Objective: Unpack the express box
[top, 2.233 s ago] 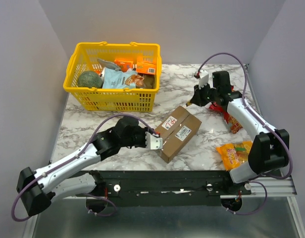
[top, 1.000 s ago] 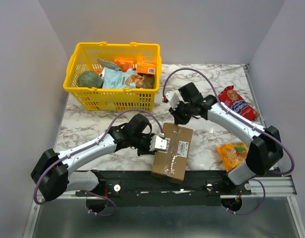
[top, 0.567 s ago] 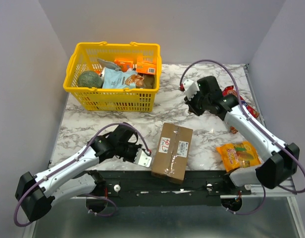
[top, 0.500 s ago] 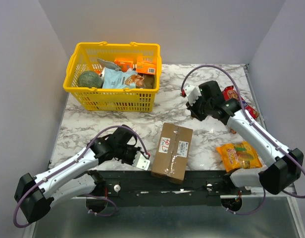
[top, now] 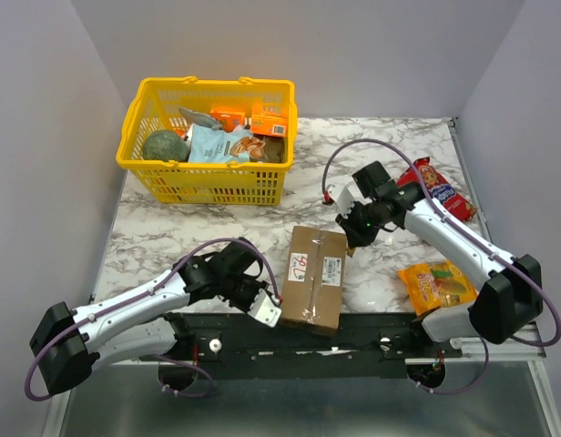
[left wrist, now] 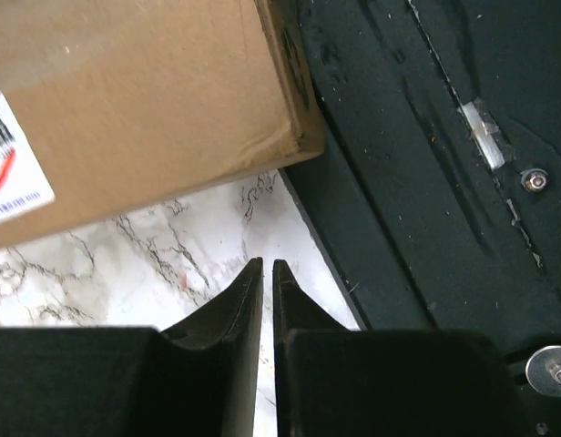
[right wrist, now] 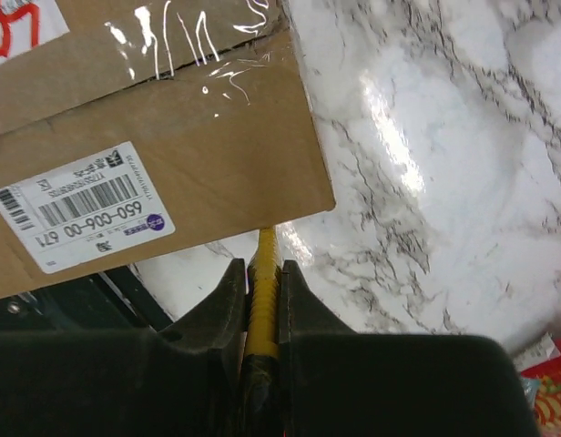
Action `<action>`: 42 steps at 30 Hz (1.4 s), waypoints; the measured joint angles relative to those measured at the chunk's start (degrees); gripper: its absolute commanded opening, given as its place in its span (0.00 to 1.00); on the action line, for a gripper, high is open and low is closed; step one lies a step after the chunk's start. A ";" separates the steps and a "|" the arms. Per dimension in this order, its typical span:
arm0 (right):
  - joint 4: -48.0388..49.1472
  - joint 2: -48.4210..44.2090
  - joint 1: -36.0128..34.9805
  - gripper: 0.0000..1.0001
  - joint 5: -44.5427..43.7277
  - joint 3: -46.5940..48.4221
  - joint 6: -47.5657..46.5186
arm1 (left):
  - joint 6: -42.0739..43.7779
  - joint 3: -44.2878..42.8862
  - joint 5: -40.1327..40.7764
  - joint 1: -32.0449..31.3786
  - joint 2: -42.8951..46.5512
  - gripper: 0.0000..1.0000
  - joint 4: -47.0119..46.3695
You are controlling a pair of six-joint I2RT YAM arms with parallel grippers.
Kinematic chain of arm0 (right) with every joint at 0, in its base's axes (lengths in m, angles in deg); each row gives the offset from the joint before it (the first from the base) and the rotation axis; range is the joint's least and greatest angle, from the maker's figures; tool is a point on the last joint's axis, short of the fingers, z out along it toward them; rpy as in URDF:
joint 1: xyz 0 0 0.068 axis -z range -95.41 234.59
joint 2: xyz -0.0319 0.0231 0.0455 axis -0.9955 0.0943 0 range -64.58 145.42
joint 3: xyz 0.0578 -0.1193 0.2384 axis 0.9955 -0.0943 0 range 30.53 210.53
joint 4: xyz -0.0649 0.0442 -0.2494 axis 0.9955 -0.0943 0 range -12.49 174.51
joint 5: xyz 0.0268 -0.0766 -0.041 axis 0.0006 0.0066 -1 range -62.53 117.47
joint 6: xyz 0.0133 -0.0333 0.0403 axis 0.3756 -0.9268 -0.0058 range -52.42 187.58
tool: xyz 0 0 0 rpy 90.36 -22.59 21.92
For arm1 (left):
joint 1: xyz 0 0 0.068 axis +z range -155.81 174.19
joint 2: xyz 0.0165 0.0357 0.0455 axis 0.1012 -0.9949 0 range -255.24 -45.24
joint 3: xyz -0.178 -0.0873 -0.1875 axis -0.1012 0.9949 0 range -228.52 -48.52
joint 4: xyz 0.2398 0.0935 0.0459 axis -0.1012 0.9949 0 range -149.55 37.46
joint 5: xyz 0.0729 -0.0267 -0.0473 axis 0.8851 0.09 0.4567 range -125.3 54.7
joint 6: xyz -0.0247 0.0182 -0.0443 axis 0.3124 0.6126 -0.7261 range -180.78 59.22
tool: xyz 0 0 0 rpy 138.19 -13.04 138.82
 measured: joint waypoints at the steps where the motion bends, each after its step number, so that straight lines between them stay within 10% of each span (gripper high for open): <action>1: -0.20 1.51 -0.26 0.00 1.38 1.73 0.26 | -0.31 -0.07 0.00 -0.24 0.02 0.17 -0.04; 14: 4.31 28.15 -5.16 0.00 17.44 36.41 8.17 | 0.87 -0.85 4.39 -0.48 9.42 0.16 9.68; 24: 3.67 8.94 -4.28 0.00 7.17 18.67 6.88 | -9.09 -3.43 11.91 0.44 15.13 0.29 8.48; 30: 0.63 -5.18 -3.85 0.00 4.17 7.41 -1.97 | -25.31 -10.58 12.92 12.96 4.31 0.47 -1.07; 42: -16.46 -15.52 -6.86 0.00 18.08 -1.09 -24.76 | -49.81 -13.70 9.62 22.36 -7.39 0.49 -14.14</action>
